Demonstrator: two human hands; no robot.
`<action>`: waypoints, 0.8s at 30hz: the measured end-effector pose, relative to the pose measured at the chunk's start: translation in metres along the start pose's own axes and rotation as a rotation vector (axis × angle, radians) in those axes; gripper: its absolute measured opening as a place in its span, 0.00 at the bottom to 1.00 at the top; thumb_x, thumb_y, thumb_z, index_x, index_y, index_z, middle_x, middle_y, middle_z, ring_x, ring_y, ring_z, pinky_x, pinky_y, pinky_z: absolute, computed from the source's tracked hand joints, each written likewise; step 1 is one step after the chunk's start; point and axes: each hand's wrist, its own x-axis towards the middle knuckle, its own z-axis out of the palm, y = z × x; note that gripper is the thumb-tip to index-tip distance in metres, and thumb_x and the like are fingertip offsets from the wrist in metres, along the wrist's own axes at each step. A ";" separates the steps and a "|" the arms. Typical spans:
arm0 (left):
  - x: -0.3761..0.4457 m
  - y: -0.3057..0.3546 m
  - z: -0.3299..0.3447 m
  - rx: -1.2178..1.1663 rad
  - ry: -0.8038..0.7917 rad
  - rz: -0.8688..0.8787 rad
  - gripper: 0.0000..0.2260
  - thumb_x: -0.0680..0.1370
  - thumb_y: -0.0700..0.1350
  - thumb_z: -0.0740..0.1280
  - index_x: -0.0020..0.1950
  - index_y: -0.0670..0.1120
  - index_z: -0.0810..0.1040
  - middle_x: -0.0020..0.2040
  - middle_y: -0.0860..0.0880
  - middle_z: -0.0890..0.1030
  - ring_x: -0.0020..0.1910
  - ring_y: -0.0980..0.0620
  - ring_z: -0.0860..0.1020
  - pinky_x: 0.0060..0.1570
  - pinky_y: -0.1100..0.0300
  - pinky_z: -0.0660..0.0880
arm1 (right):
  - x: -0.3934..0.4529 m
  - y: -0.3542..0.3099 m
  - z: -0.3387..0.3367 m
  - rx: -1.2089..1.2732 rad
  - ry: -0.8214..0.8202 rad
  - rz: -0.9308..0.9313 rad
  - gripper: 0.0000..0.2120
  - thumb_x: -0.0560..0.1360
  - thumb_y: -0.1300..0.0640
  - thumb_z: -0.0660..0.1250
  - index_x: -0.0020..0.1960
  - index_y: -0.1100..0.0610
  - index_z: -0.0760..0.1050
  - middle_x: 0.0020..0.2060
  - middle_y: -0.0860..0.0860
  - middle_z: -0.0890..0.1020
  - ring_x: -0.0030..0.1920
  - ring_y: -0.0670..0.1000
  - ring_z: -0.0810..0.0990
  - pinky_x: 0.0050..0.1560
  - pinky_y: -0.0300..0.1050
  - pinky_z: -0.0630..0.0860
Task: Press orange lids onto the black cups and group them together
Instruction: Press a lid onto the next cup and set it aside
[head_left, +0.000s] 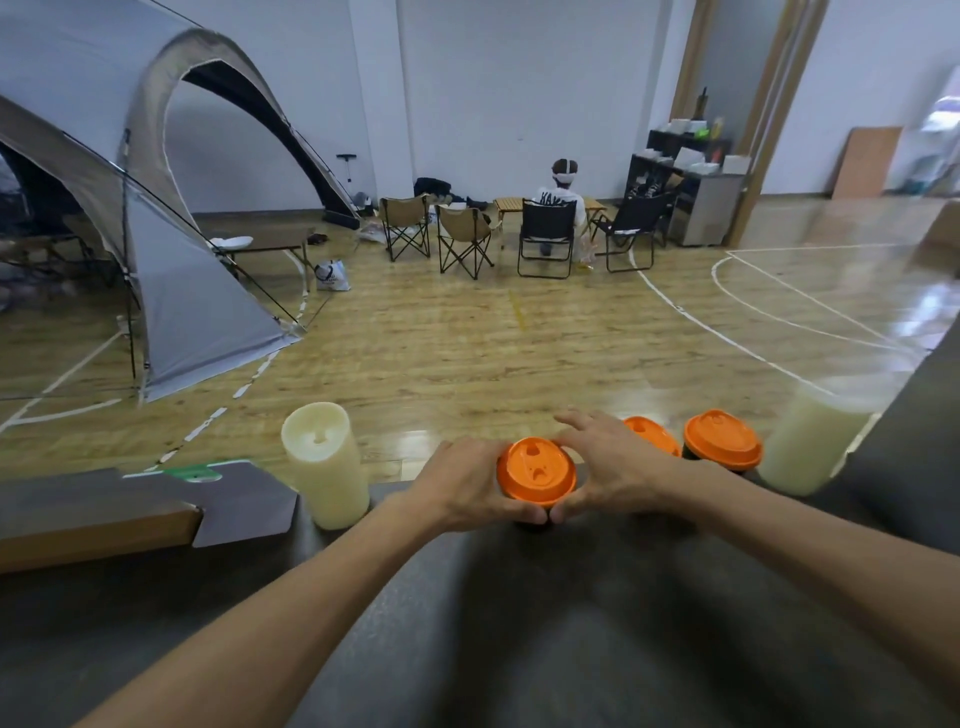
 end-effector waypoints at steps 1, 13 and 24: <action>0.010 0.003 0.003 0.015 -0.013 -0.012 0.36 0.59 0.76 0.69 0.59 0.56 0.77 0.54 0.56 0.83 0.53 0.52 0.79 0.55 0.51 0.74 | 0.003 0.009 -0.002 -0.018 -0.008 0.008 0.47 0.65 0.33 0.75 0.76 0.52 0.65 0.80 0.54 0.57 0.79 0.55 0.51 0.77 0.50 0.51; 0.059 0.011 0.024 -0.054 -0.121 -0.096 0.34 0.64 0.68 0.76 0.64 0.52 0.74 0.59 0.51 0.81 0.58 0.48 0.78 0.58 0.49 0.74 | 0.032 0.056 0.007 -0.051 -0.034 0.032 0.48 0.63 0.30 0.74 0.76 0.50 0.65 0.79 0.53 0.58 0.80 0.55 0.49 0.77 0.52 0.46; 0.043 0.020 0.011 0.009 -0.119 -0.129 0.50 0.64 0.69 0.76 0.76 0.44 0.62 0.71 0.45 0.74 0.69 0.44 0.72 0.67 0.48 0.70 | 0.030 0.056 0.002 -0.055 -0.072 0.054 0.54 0.62 0.27 0.72 0.79 0.52 0.60 0.79 0.54 0.59 0.79 0.55 0.53 0.77 0.51 0.50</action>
